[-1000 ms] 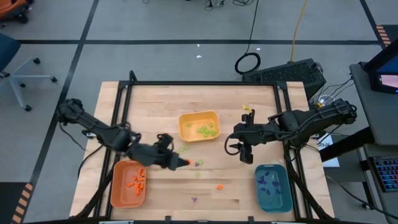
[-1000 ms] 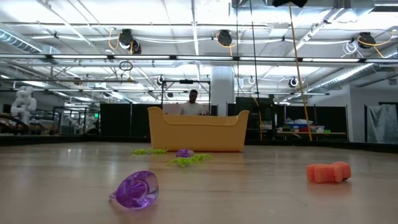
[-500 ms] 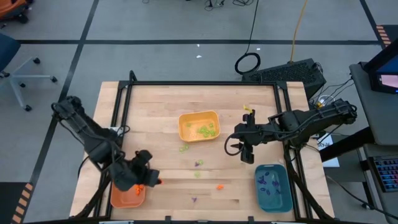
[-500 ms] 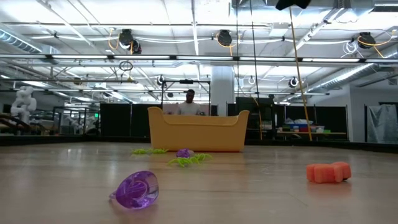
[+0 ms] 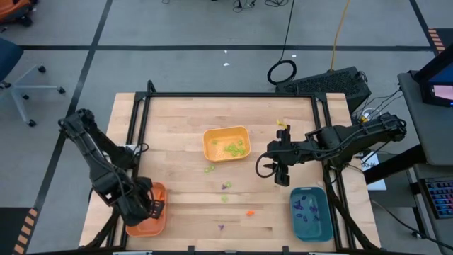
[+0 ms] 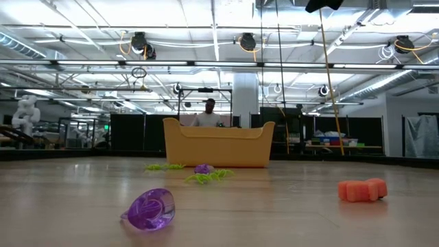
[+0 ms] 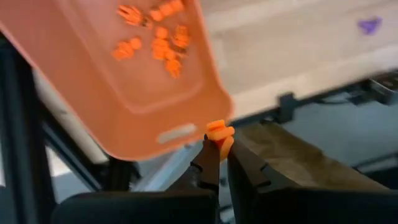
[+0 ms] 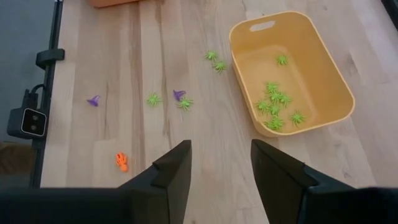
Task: Sort Halloween decoration
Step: Put the orange skeleton toy into the orange bin
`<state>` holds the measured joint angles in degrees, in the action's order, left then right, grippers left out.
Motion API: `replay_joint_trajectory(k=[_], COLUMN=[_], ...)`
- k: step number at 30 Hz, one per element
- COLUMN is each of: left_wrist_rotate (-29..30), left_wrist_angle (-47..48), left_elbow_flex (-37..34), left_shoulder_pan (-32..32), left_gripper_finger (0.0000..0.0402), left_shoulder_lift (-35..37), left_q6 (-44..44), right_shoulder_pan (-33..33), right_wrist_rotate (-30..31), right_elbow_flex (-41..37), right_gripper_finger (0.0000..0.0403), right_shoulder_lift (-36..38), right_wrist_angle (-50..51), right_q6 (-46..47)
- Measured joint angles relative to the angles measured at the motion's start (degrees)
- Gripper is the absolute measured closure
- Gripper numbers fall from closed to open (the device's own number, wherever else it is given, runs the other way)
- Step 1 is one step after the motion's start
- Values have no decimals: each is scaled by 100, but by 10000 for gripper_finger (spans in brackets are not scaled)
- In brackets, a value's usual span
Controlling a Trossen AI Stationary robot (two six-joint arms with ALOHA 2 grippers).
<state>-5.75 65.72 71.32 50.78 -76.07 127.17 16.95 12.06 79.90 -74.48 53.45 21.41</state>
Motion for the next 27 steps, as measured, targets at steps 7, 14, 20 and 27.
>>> replay_joint_trajectory(k=[7,14,20,27], left_wrist_rotate=[-45,-89,-89,-86], left_wrist_angle=[121,-203,-573,-669], left_elbow_flex=[-429,-832,-1181,-1296], left_shoulder_pan=[-50,-55,-68,-129], left_gripper_finger=[393,393,392,392], left_shoulder_lift=[-7,-4,-84,-381], left_q6=[-17,-15,-11,-54], right_shoulder_pan=[0,0,0,0], right_wrist_rotate=[8,8,8,8], right_elbow_flex=[2,2,1,2], right_gripper_finger=[252,252,252,252], right_shoulder_lift=[0,-2,-13,-13], right_wrist_angle=[-2,-2,-2,-137], right_q6=[0,0,25,41])
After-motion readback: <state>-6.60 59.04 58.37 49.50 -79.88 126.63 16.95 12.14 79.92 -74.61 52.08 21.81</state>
